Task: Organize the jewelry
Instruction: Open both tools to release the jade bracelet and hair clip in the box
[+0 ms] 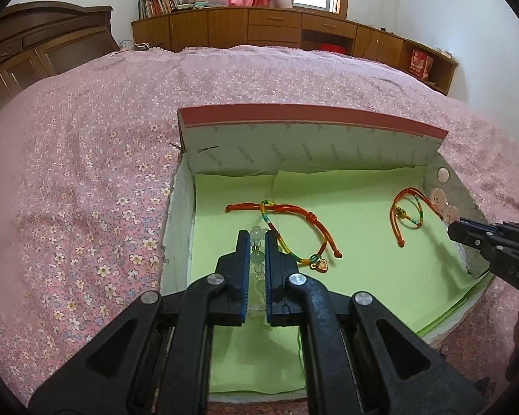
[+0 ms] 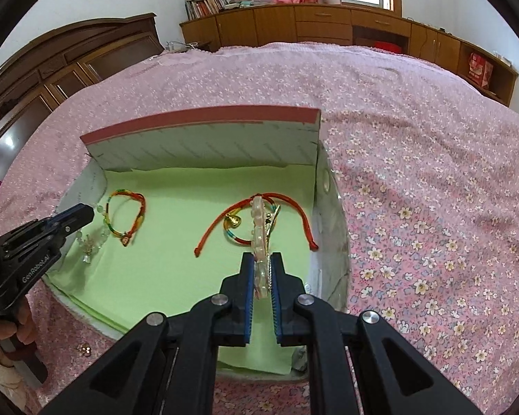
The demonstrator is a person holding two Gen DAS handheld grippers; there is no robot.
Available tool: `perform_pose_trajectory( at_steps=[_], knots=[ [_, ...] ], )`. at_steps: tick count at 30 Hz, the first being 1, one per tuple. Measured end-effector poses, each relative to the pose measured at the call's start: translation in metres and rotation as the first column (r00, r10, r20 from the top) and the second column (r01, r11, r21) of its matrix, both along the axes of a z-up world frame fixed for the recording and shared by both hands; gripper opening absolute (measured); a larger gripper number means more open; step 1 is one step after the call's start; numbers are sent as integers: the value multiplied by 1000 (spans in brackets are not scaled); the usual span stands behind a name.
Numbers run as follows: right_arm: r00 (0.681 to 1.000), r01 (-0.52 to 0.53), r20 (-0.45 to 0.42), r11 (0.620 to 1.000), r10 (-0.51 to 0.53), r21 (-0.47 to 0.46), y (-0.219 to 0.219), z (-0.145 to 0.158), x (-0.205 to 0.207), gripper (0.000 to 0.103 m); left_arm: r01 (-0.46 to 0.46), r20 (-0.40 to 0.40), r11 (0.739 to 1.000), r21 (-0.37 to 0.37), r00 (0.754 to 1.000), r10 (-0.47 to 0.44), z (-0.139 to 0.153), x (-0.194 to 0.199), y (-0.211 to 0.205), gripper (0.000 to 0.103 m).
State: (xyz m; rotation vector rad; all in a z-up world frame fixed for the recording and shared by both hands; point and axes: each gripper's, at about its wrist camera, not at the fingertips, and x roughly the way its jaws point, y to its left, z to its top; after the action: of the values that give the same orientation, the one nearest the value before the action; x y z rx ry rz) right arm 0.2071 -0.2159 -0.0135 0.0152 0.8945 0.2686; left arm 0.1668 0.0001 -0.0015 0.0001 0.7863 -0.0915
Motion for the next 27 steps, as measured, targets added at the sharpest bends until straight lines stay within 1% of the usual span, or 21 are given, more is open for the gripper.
perform_pose_trajectory(
  at_steps=[4, 7, 9, 10, 11, 12, 13, 16, 20, 27],
  knots=[
    [1000, -9, 8, 1000, 9, -12, 3, 1, -1, 11, -5, -11, 1000, 27, 1000, 5, -3, 4, -2, 0],
    [1000, -9, 11, 1000, 9, -11, 4, 1, -1, 12, 5, -19, 999, 35, 1000, -4, -3, 5, -5, 2],
    [1000, -8, 15, 1000, 8, 3, 2, 2, -1, 13, 5, -24, 1000, 30, 1000, -4, -2, 5, -5, 7],
    [1000, -8, 19, 1000, 8, 7, 1, 3, -2, 15, 4, -24, 1000, 25, 1000, -4, -1, 4, -6, 13],
    [1000, -9, 26, 1000, 8, 12, 1, 4, -3, 18, 4, -22, 1000, 19, 1000, -3, 0, 3, -5, 19],
    [999, -10, 35, 1000, 9, 19, 0, 6, -5, 21, 2, -20, 1000, 11, 1000, -2, 1, 1, -5, 22],
    [999, -11, 42, 1000, 10, 25, -1, 8, -6, 25, 1, -18, 1000, 2, 1000, -1, 3, 0, -4, 24],
    [998, -10, 65, 999, 7, 48, -3, 17, -11, 28, 1, -14, 1000, -18, 1000, -2, 10, -6, -1, 26],
    [995, -2, 96, 996, -7, 93, -7, 29, -19, 32, 7, 15, 999, -34, 1000, -7, 23, -16, 2, 28],
    [989, -1, 145, 991, -19, 132, -10, 51, -43, 33, 36, 73, 998, -51, 997, -32, 50, -40, -4, 30]
  ],
)
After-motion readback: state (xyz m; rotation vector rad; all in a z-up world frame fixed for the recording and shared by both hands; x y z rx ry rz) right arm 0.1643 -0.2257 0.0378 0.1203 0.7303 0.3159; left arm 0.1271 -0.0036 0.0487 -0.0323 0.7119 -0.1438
